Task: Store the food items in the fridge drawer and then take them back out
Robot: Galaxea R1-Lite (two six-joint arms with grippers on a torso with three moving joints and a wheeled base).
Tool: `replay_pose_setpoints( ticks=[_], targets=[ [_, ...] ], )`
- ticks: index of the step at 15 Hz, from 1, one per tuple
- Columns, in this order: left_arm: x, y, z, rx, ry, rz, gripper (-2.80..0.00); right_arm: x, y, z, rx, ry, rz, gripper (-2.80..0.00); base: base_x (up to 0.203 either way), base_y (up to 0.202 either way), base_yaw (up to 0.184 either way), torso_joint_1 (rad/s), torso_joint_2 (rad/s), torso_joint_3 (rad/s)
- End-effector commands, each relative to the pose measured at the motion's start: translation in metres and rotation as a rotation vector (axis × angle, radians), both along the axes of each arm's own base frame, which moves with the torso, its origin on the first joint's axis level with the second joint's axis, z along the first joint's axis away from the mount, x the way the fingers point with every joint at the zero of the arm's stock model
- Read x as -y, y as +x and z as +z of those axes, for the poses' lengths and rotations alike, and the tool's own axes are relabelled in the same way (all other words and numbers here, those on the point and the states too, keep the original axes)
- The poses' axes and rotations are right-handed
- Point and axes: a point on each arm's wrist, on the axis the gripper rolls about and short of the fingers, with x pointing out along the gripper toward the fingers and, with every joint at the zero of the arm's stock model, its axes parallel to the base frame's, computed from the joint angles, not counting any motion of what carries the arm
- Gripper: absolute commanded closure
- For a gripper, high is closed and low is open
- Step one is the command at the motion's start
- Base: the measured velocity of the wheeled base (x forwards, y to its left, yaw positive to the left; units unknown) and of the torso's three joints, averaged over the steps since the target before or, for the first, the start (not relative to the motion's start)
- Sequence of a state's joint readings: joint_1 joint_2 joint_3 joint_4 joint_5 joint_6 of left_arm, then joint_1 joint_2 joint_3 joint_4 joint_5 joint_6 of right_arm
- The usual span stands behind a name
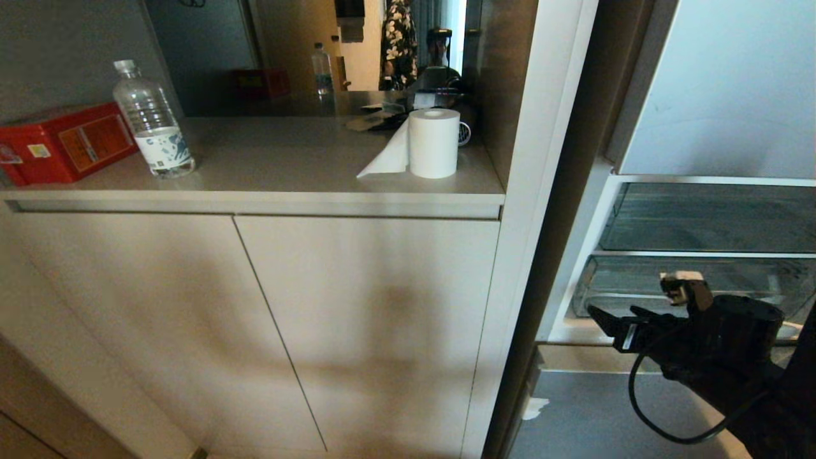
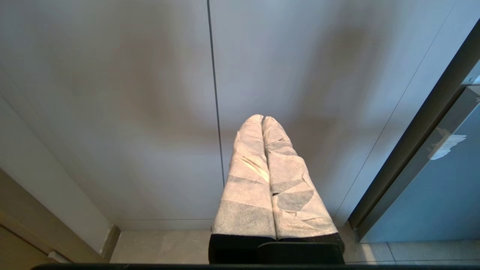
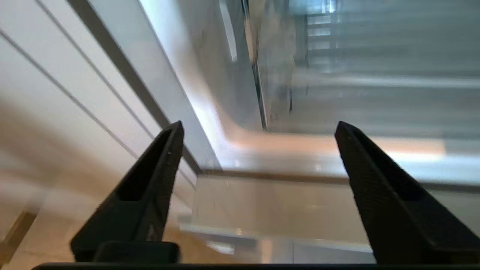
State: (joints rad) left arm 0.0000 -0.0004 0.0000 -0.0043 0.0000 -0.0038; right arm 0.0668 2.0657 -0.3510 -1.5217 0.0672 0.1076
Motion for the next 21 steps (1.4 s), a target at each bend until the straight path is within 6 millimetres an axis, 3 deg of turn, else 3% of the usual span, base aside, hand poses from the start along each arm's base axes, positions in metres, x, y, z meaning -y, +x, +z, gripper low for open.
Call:
replay_pose_setpoints(
  ticks=[1, 8, 21],
  targets=[
    [0.0, 0.0, 0.0, -0.002, -0.001, 0.0, 0.0, -0.001, 0.007, 0.004, 0.035, 0.004, -0.001, -2.8, 0.0, 0.0, 0.0, 0.0, 0.0, 0.0],
    [0.0, 0.0, 0.0, -0.002, -0.001, 0.0, 0.0, -0.002, 0.029, -0.001, 0.063, -0.002, -0.051, -2.8, 0.0, 0.0, 0.0, 0.0, 0.0, 0.0],
    [0.0, 0.0, 0.0, -0.002, -0.001, 0.0, 0.0, -0.001, 0.048, -0.004, 0.096, 0.01, -0.1, -2.8, 0.0, 0.0, 0.0, 0.0, 0.0, 0.0]
  ],
)
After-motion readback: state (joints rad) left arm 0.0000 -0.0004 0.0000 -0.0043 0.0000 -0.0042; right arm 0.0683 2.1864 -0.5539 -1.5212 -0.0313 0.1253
